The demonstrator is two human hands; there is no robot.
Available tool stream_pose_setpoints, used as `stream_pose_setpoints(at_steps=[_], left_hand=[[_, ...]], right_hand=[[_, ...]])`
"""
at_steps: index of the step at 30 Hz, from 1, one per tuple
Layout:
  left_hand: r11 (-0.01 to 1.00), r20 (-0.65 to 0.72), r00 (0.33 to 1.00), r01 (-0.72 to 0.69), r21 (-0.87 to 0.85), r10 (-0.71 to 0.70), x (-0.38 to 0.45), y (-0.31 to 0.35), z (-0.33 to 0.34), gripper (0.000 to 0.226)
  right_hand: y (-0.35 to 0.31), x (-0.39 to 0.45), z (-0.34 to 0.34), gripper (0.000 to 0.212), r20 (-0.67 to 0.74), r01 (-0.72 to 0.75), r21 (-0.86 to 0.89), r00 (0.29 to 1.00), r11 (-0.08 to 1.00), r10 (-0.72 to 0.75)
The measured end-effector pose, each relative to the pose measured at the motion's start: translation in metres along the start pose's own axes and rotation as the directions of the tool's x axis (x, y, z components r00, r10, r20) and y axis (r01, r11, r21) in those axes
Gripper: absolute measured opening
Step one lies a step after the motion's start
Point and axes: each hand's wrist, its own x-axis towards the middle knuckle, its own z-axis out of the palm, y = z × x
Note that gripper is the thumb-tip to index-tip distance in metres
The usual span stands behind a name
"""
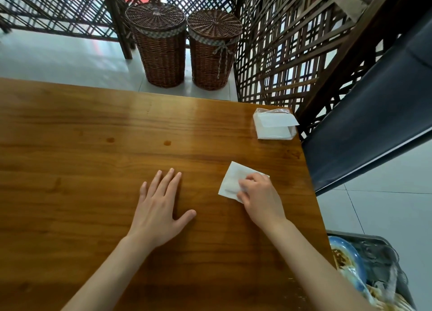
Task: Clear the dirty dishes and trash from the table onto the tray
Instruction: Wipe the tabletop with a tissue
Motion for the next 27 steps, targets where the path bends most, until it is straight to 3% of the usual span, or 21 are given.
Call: stream_pose_setpoints(at_steps=[11,20,24,27], left_hand=[[0.997,0.016,0.997,-0.073,0.024,0.073,0.009,-0.003,0.003,0.089],[0.995,0.008,0.997,-0.074,0.061,0.073,0.01,-0.002,0.003,0.09],[0.995,0.001,0.997,-0.081,0.057,0.081,0.009,-0.002,0.003,0.089],[0.995,-0.002,0.997,-0.08,0.064,0.081,0.01,-0.001,0.003,0.087]], right_hand=[[0.0,0.009,0.004,0.014,-0.029,-0.119,0.09,0.992,0.989,0.122],[0.006,0.056,0.008,0.024,-0.151,-0.372,0.232,0.899,0.899,0.411],[-0.01,0.065,0.016,0.019,-0.15,-0.314,0.302,0.917,0.9,0.371],[-0.023,0.062,0.022,0.016,-0.122,-0.17,0.313,0.968,0.934,0.217]])
